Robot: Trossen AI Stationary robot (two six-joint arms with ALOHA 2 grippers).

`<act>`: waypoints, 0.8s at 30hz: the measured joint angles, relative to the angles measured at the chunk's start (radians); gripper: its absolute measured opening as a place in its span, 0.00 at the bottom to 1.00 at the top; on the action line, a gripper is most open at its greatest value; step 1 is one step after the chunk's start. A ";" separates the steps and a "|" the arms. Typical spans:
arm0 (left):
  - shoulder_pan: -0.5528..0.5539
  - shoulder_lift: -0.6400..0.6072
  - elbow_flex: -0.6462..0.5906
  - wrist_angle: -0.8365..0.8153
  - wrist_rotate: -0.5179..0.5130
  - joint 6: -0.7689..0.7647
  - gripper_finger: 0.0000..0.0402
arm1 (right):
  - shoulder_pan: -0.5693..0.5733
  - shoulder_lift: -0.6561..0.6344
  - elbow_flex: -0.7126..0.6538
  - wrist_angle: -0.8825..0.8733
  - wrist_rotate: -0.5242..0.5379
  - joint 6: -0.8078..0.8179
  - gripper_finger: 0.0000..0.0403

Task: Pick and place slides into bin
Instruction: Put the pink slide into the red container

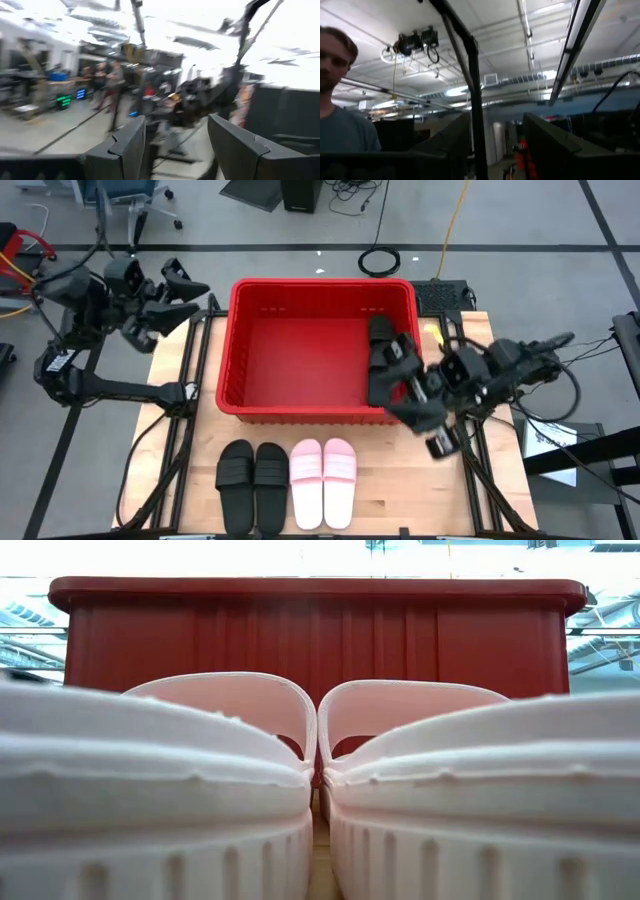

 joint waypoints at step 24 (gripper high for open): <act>-0.188 0.013 0.000 0.039 -0.005 -0.150 0.53 | 0.304 0.258 0.126 -0.860 0.449 0.359 0.42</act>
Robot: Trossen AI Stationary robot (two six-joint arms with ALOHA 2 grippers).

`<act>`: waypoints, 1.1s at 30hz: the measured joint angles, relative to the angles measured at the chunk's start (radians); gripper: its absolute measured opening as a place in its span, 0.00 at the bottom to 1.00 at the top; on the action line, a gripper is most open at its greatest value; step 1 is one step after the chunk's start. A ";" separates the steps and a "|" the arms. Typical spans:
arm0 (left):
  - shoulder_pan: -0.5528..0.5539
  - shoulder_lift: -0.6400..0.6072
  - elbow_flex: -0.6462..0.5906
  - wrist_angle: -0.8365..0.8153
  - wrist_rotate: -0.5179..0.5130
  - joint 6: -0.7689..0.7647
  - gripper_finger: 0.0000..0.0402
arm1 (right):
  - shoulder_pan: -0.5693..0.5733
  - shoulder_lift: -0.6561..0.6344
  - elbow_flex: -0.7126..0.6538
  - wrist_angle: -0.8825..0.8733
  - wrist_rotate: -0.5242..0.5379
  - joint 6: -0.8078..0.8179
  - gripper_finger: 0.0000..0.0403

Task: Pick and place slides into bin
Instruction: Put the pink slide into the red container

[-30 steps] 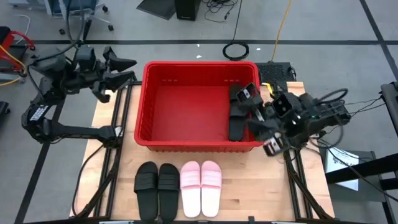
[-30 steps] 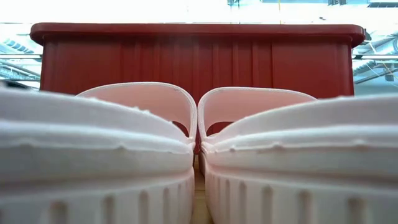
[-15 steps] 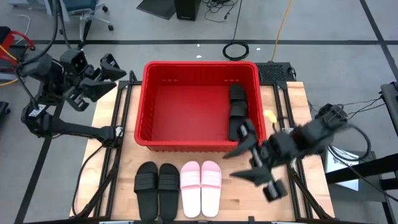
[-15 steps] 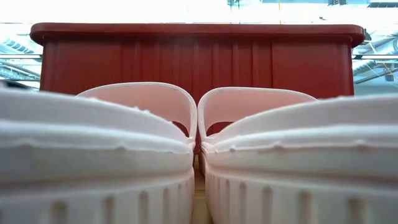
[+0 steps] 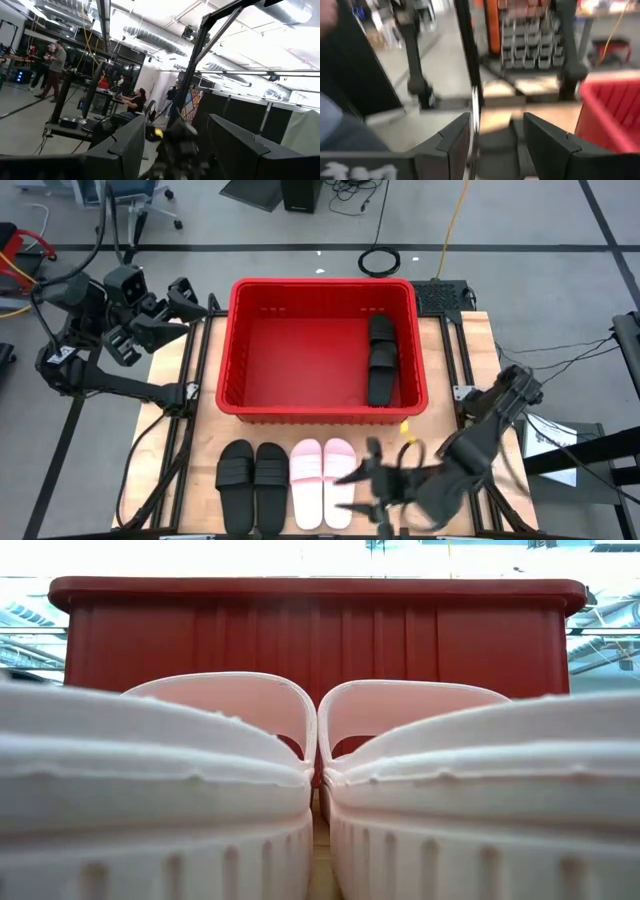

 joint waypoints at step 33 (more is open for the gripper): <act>0.000 0.001 0.000 -0.080 0.002 -0.004 0.53 | -0.131 0.461 -0.015 -0.493 -0.168 0.054 0.42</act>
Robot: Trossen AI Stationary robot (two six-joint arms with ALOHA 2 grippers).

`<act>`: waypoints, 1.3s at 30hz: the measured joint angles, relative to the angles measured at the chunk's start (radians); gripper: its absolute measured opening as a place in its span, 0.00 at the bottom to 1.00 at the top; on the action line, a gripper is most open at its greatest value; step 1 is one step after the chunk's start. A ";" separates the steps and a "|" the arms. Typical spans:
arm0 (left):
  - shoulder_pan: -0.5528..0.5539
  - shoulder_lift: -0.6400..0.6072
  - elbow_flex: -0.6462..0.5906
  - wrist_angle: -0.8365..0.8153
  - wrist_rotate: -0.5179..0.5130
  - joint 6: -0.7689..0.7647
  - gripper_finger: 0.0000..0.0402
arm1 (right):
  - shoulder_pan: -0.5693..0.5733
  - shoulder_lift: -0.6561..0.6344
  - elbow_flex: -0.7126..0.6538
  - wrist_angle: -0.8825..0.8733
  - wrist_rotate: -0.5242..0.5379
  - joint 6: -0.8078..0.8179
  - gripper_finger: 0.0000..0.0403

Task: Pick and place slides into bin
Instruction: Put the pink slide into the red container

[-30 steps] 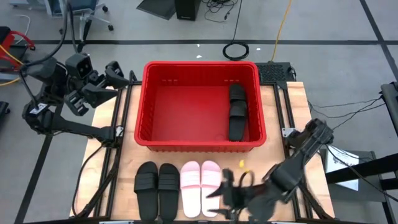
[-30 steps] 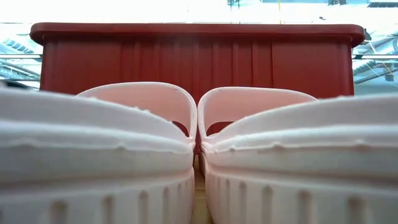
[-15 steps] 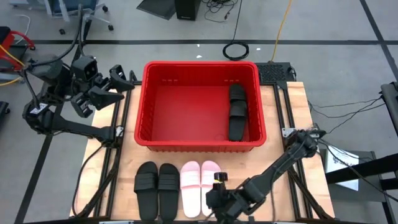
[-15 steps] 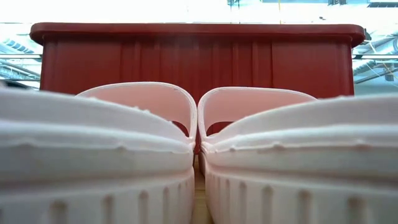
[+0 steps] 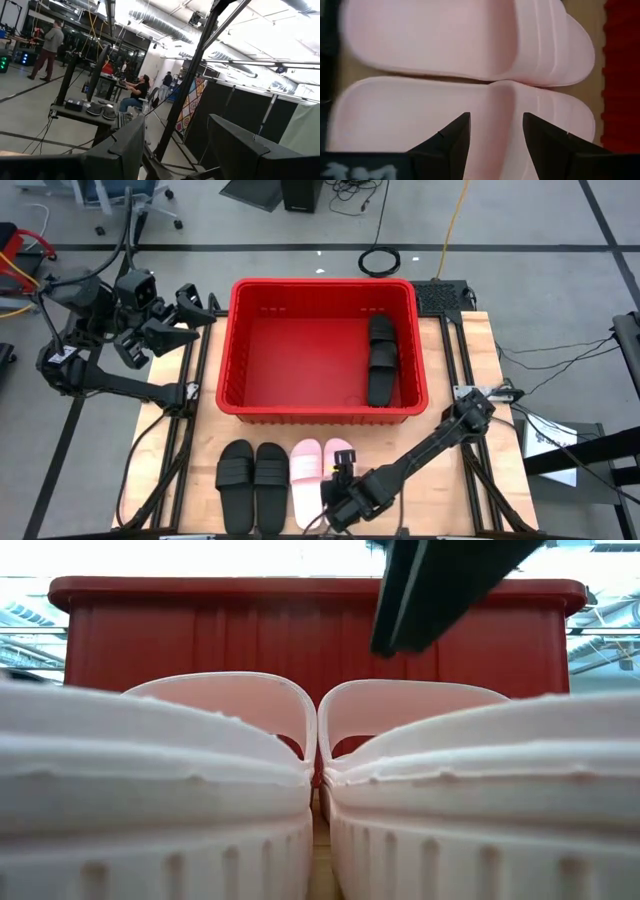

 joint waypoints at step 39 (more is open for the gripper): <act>0.000 0.020 0.000 0.013 -0.003 0.016 0.53 | -0.107 -0.023 -0.159 0.026 0.034 0.337 0.02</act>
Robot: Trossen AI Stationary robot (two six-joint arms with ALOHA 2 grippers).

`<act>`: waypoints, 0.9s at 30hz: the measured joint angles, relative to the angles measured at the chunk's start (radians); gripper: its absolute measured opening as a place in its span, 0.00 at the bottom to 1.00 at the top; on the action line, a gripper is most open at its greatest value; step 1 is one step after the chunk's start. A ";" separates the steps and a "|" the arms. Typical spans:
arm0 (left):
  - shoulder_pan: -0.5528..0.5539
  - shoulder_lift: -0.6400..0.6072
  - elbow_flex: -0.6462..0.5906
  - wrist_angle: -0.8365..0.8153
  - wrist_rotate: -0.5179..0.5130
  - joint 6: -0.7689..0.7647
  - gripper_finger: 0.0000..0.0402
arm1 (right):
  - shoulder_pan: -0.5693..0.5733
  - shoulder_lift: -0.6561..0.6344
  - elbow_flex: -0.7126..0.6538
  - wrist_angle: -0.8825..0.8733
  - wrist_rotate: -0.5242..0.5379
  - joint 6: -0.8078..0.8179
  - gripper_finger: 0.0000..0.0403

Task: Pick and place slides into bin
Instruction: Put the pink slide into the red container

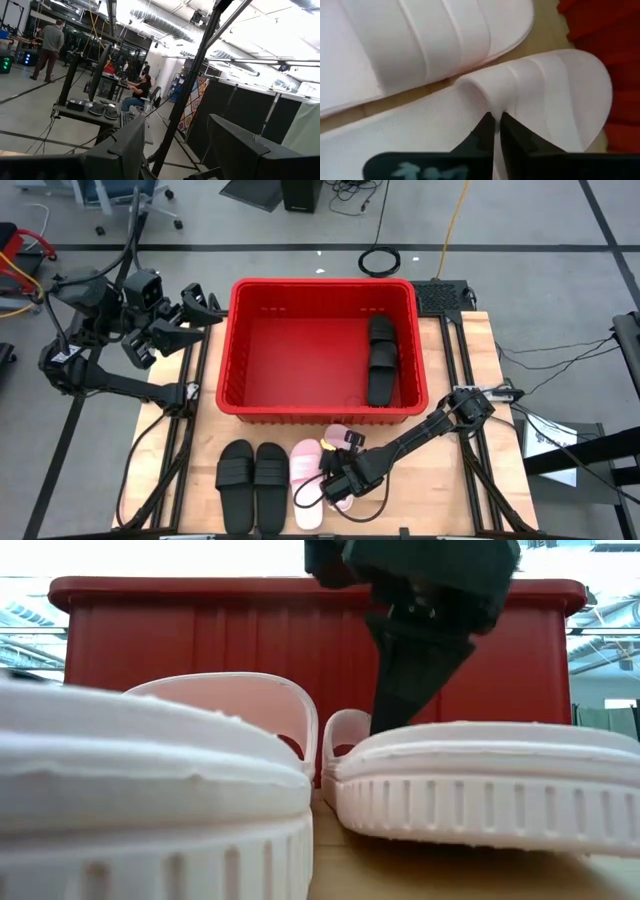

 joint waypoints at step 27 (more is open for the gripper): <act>0.000 0.000 0.000 0.021 0.006 0.005 0.53 | 0.007 -0.494 -0.001 0.238 -0.319 -0.128 0.00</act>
